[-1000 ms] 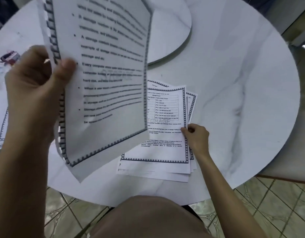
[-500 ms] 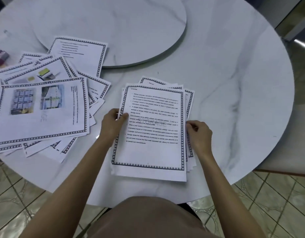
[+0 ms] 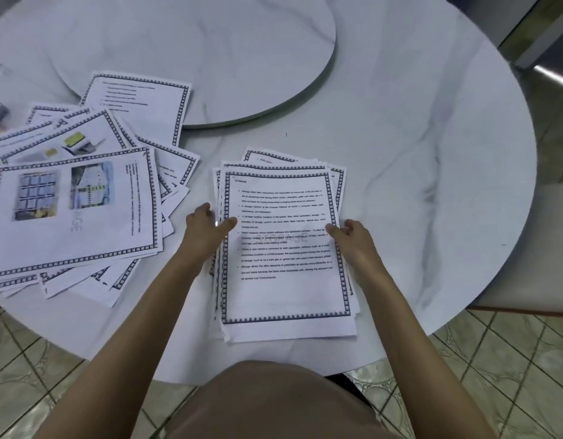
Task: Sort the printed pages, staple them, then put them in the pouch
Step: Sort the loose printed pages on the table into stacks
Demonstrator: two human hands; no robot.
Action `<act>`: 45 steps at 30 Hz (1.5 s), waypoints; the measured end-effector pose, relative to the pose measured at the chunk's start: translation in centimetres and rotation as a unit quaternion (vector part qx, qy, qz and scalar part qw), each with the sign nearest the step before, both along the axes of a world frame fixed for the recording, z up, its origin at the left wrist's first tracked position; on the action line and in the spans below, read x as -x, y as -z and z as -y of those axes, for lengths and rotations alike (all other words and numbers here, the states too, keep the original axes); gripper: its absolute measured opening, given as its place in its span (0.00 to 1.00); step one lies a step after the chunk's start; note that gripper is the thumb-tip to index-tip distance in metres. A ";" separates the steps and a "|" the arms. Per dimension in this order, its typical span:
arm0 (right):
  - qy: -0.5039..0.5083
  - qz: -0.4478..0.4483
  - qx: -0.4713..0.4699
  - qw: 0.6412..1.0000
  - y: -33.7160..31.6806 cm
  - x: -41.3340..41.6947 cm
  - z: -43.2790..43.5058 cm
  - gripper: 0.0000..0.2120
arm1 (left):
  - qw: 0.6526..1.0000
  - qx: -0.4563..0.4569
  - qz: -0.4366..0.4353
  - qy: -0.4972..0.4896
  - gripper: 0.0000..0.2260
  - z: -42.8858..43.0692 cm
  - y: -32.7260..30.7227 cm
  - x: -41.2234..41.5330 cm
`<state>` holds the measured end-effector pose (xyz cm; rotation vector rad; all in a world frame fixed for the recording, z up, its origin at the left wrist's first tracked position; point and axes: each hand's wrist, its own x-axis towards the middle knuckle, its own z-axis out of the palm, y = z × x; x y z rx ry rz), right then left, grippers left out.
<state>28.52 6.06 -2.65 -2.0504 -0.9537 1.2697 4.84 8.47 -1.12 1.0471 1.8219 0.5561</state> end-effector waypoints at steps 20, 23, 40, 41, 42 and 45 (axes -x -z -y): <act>-0.008 -0.046 -0.190 0.981 -4.1 -2.3 -1.8 0.07 | 0.981 -0.171 0.095 -0.015 0.12 -0.3 -3.5 -3.7; 0.010 -0.019 -0.310 0.951 -7.3 -2.5 -3.5 0.08 | 0.956 -0.273 0.103 -0.005 0.10 -2.2 -7.7 -4.6; -0.013 -0.155 -0.363 0.919 -7.1 -1.2 -1.8 0.07 | 0.944 -0.297 0.142 -0.018 0.22 0.4 -4.3 -4.3; -0.009 -0.155 -0.365 0.918 -7.2 -1.1 -1.8 0.06 | 0.944 -0.299 0.139 -0.022 0.20 0.3 -4.3 -4.4; -0.004 -0.154 -0.372 0.915 -7.4 -1.1 -1.8 0.05 | 0.942 -0.303 0.140 -0.026 0.18 0.3 -4.5 -4.6; 0.006 -0.162 -0.391 0.906 -7.7 -1.1 -1.7 0.06 | 0.934 -0.315 0.160 -0.054 0.13 0.4 -5.2 -5.1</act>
